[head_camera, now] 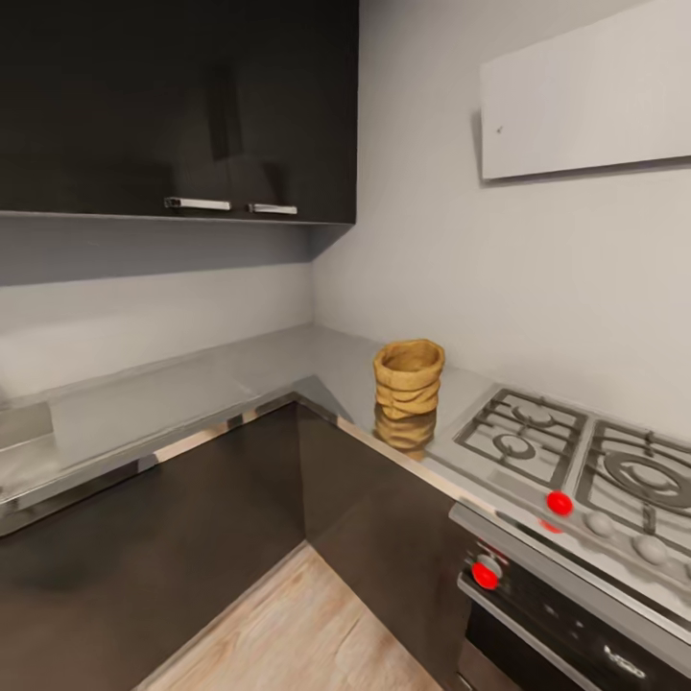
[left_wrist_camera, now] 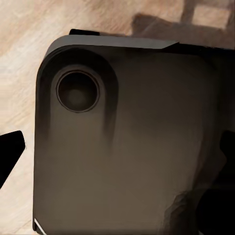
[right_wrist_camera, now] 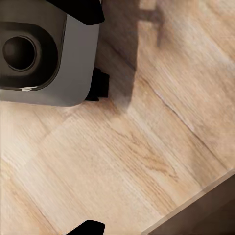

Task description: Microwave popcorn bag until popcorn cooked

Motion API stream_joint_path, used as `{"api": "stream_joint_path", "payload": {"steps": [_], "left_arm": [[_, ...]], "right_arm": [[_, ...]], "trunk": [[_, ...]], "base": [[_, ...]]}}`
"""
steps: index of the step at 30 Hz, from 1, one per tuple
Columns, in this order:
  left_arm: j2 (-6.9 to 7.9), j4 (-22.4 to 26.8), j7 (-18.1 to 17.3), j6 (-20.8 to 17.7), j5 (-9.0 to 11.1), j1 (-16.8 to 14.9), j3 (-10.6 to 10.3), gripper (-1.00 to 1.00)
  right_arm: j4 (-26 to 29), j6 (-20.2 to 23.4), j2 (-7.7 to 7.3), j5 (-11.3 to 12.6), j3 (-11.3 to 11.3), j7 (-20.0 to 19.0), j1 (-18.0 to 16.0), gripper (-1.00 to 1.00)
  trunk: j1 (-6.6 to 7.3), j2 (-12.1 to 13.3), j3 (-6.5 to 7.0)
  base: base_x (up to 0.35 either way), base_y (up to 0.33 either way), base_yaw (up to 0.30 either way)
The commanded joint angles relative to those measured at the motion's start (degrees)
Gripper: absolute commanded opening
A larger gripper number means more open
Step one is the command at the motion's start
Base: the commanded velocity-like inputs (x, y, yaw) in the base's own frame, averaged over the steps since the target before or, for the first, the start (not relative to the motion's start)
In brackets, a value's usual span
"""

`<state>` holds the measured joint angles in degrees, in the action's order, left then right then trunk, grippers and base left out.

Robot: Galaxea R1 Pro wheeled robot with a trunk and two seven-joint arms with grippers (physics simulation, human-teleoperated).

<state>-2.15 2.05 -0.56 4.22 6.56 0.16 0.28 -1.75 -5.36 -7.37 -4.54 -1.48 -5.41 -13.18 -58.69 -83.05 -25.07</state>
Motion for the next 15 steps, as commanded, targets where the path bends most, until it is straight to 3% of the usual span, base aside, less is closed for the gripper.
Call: {"api": "stream_joint_path", "payload": {"steps": [1, 15], "left_arm": [[-0.03, 0.06, -0.06, 0.08, 0.56, 0.02, -0.02, 1.00], [-0.03, 0.06, -0.06, 0.08, 0.56, 0.02, -0.02, 1.00]], "right_arm": [[-0.19, -0.35, -0.02, -0.47, -0.10, -0.04, -0.09, 1.00], [-0.18, -0.31, 0.15, -0.47, -0.10, 0.01, -0.09, 1.00]], "trunk": [[-0.03, -0.03, -0.05], [-0.03, -0.03, -0.05]], "base": [[0.314, 0.174, 0.000], [0.309, 0.186, -0.017]]}}
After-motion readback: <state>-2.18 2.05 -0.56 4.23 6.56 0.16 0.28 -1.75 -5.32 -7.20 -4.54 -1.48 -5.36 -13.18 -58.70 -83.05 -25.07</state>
